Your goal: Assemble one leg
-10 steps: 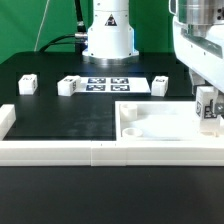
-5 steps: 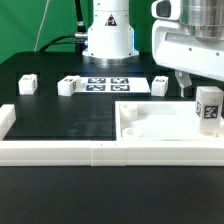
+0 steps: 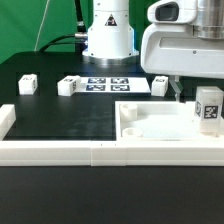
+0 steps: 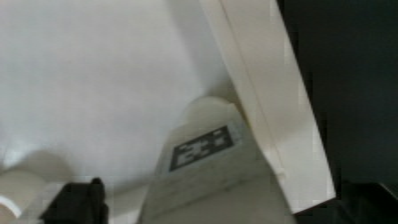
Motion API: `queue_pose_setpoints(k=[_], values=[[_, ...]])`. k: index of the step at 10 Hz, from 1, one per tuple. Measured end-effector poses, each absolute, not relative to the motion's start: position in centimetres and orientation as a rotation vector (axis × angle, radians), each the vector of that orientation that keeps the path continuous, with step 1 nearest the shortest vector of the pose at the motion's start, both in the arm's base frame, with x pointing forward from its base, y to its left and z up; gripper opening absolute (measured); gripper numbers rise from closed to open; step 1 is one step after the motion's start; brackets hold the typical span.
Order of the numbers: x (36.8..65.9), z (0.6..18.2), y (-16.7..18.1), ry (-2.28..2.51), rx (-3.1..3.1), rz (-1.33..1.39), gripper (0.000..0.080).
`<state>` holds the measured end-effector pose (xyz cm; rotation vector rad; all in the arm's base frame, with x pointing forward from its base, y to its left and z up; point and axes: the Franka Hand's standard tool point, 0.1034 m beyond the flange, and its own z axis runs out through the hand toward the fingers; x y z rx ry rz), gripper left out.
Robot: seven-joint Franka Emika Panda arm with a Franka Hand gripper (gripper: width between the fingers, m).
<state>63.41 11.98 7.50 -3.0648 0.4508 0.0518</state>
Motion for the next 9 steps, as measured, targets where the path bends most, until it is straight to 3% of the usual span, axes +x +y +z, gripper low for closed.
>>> queue_pose_setpoints(k=[3,5,6,7,9], values=[[63.42,7.39,11.94,0.221,-3.088,0.033,0.0648],[63.42,7.38,11.93,0.223,-3.088,0.033,0.0396],[63.43,7.39,11.94,0.223,-3.088,0.033,0.0396],[63.43,7.38,11.93,0.223,-3.088,0.033,0.0289],[63.42,7.38,11.96,0.287,-3.081,0.035,0.0289]])
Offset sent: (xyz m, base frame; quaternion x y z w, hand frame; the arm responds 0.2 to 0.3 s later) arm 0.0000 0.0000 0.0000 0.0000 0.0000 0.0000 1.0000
